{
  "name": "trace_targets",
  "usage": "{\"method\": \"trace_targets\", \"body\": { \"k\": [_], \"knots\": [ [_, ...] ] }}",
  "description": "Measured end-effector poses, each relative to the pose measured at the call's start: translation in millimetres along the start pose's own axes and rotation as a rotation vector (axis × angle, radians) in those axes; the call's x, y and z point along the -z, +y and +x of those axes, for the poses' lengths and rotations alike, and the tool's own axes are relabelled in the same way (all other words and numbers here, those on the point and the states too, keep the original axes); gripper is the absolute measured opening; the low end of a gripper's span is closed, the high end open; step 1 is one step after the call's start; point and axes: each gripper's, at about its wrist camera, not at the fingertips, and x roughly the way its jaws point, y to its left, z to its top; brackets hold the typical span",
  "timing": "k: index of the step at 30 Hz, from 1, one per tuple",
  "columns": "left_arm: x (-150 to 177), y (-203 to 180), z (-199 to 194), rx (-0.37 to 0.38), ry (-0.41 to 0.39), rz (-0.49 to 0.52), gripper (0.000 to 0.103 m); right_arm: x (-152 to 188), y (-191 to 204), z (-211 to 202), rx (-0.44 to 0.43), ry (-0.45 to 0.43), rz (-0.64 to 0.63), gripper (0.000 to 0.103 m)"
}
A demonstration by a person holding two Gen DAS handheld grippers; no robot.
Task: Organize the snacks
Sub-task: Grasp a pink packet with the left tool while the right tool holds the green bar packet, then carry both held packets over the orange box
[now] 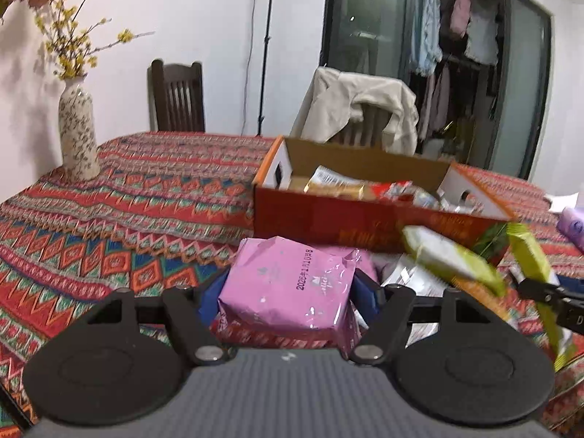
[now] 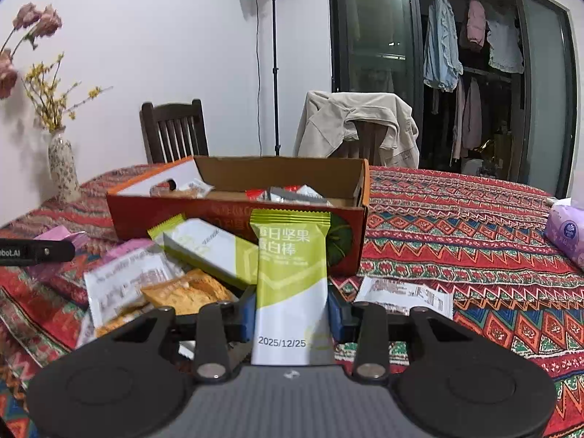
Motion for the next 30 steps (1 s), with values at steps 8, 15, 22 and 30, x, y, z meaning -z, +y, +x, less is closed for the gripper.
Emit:
{"method": "trace_targets", "body": {
  "k": [8, 15, 22, 30],
  "knots": [
    [-26.6, -14.8, 9.7, 0.050, -0.036, 0.007, 0.072, -33.7, 10.0, -5.0, -0.007, -0.076, -0.015, 0.037],
    [-56.0, -27.7, 20.5, 0.075, -0.068, 0.013, 0.072, -74.6, 8.2, 6.3, 0.003, -0.126, 0.000, 0.037],
    [-82.0, -35.9, 41.3, 0.083, -0.072, 0.001, 0.072, -110.2, 3.5, 35.9, 0.021, -0.114, 0.005, 0.037],
    [-112.9, -40.2, 73.6, 0.047, -0.084, -0.027, 0.072, -132.2, -0.7, 69.8, 0.048, -0.114, 0.004, 0.037]
  ]
}}
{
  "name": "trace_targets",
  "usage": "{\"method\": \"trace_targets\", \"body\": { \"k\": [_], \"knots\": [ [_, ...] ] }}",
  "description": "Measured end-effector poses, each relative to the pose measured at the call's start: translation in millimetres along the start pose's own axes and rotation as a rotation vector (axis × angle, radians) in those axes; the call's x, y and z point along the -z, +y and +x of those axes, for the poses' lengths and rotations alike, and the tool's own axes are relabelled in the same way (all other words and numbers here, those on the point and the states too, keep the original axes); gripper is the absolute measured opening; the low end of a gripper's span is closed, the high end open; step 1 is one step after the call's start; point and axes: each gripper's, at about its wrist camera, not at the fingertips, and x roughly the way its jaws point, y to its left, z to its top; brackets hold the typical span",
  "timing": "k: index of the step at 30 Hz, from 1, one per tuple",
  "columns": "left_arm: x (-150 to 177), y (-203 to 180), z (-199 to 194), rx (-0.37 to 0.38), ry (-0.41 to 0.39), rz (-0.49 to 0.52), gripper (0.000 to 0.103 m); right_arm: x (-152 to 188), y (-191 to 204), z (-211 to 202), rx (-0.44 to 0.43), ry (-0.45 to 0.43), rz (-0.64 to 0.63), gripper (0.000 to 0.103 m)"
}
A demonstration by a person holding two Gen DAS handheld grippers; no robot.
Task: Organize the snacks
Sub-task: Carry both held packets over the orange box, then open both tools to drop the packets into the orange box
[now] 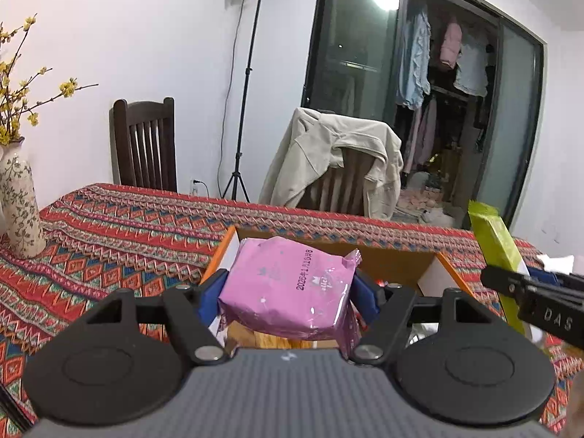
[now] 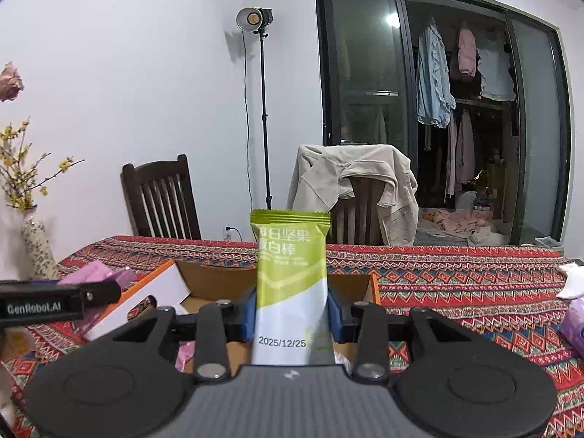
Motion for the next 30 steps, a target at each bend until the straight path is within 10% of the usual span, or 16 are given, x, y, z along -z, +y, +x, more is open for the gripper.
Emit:
{"method": "trace_targets", "body": {
  "k": [26, 30],
  "knots": [
    [11.2, -0.2, 77.8, -0.061, 0.011, -0.001, 0.081, 19.7, -14.3, 83.1, -0.006, 0.081, 0.057, 0.041],
    [11.3, 1.9, 70.2, -0.067, -0.038, -0.001, 0.103, 21.1, -19.8, 80.2, -0.015, 0.074, 0.079, 0.088]
  ]
}}
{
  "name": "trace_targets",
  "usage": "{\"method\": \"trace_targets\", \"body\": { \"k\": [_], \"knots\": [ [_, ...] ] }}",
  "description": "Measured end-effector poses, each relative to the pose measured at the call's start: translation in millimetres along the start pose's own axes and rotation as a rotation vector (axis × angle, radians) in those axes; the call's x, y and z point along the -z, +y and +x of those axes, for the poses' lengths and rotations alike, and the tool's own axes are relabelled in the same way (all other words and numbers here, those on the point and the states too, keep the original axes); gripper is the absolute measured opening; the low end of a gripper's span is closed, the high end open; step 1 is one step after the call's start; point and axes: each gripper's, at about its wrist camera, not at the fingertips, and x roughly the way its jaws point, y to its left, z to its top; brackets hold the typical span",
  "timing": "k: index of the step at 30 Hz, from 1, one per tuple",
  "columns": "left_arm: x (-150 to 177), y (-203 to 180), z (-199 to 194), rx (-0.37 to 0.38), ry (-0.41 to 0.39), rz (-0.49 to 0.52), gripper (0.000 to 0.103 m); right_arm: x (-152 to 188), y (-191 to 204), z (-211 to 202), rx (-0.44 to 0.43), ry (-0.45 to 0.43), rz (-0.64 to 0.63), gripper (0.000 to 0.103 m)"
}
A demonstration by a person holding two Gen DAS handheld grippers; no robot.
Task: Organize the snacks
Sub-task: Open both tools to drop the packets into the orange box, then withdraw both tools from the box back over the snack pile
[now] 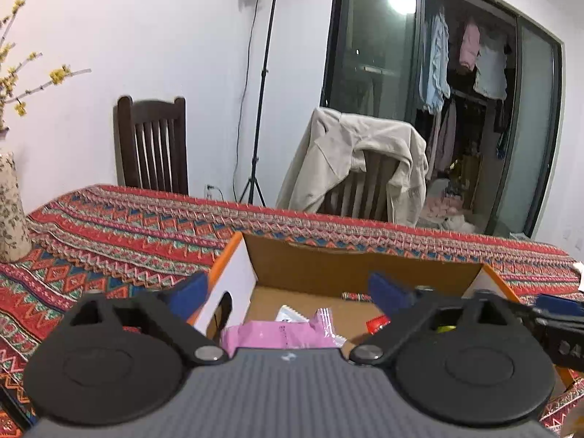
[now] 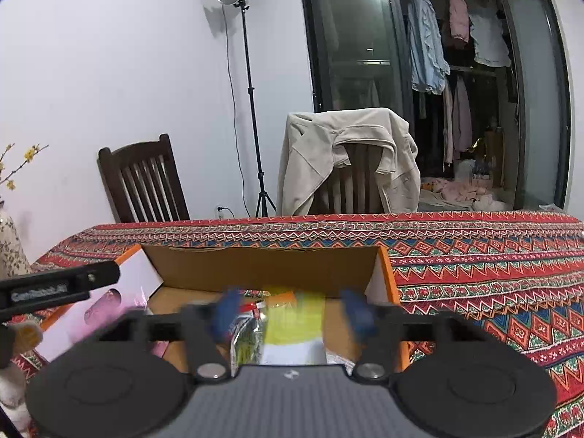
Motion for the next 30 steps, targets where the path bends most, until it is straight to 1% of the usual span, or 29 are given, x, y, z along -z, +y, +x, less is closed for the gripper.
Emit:
{"method": "trace_targets", "body": {
  "k": [1, 2, 4, 8, 14, 17, 22, 25, 30],
  "knots": [
    [-0.3, -0.4, -2.0, 0.001, -0.014, -0.002, 0.103, 0.6, -0.5, -0.6, -0.004, -0.001, 0.003, 0.099],
    [-0.3, -0.2, -3.5, 0.008, -0.021, -0.006, 0.103, 0.8, 0.0, -0.9, -0.002, -0.004, 0.004, 0.103],
    [-1.4, 0.6, -4.8, 0.018, -0.020, -0.015, 0.103, 1.6, 0.1, -1.2, 0.014, -0.007, 0.000, 0.103],
    [-2.6, 0.1, -7.7, 0.003, -0.029, -0.014, 0.103, 2.6, 0.7, -4.8, 0.026, -0.012, 0.004, 0.103],
    [-8.3, 2.0, -20.8, 0.007, -0.040, -0.031, 0.103, 0.0, 4.1, -17.2, 0.045, -0.029, -0.010, 0.103],
    [-15.9, 0.0, -27.0, -0.014, -0.023, -0.040, 0.103, -0.8, 8.8, -33.7, 0.057, -0.055, -0.016, 0.103],
    [-26.1, -0.2, -46.7, -0.005, -0.019, -0.057, 0.103, -7.5, 14.9, -65.5, 0.053, -0.101, -0.026, 0.103],
    [-30.4, -0.9, -60.9, 0.016, -0.025, -0.062, 0.103, -7.3, 18.1, -83.0, 0.051, -0.101, -0.033, 0.103],
    [-27.3, -1.6, -81.8, 0.051, 0.011, -0.048, 0.103, -1.6, 21.1, -107.6, 0.053, -0.095, -0.029, 0.103]
  ]
}}
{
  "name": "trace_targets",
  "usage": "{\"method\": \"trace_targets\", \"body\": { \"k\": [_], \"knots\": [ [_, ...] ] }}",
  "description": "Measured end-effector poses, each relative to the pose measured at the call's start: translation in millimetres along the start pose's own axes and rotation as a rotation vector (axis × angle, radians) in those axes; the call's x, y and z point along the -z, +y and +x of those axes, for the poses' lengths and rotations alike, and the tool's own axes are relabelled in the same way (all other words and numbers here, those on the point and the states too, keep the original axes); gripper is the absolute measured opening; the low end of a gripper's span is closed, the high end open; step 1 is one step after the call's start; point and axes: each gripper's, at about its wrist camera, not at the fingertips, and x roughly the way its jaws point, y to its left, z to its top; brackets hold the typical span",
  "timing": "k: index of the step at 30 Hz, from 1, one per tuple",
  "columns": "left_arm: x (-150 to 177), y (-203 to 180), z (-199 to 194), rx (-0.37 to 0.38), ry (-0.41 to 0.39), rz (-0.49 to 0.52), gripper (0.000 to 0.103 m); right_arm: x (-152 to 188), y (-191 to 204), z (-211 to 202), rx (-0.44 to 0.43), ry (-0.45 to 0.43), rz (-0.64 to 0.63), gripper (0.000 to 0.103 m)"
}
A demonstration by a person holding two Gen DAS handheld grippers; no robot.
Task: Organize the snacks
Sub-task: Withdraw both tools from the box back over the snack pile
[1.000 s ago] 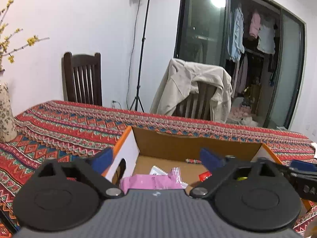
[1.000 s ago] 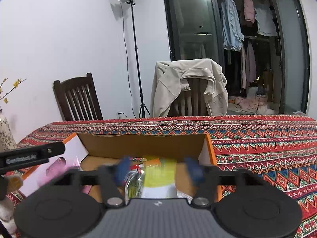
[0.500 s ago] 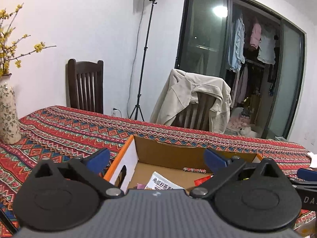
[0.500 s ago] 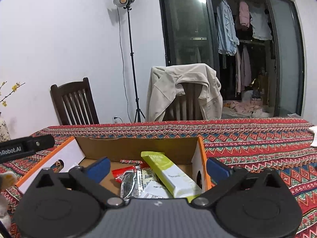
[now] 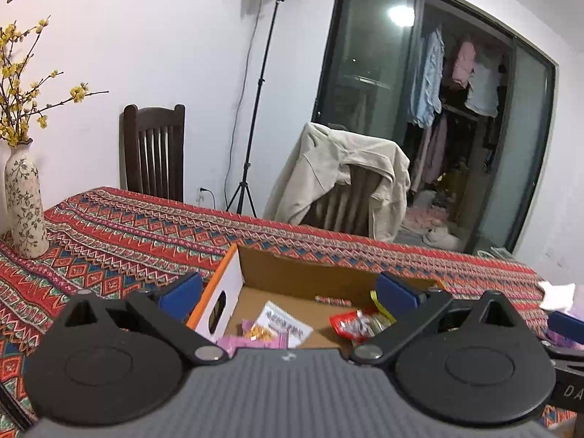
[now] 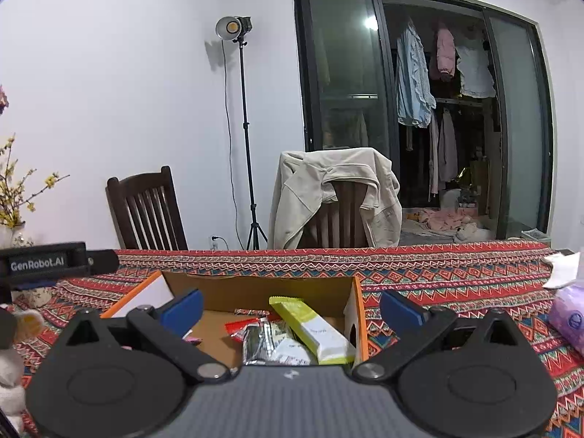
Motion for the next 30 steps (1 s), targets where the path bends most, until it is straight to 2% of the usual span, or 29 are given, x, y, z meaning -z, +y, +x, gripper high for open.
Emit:
{"method": "trace_targets", "body": {
  "k": [7, 19, 30],
  "knots": [
    [16.5, 5.2, -28.9, 0.006, 0.005, 0.036, 0.103, 18.4, 7.3, -29.8, 0.006, 0.023, -0.032, 0.103],
    [62.9, 21.9, -67.7, 0.040, 0.043, 0.080, 0.103, 65.8, 11.1, -74.7, 0.004, 0.086, -0.030, 0.103],
    [95.3, 44.1, -77.0, 0.031, 0.074, 0.084, 0.103, 103.0, 15.0, -88.4, 0.000, 0.164, -0.048, 0.103]
  ]
}}
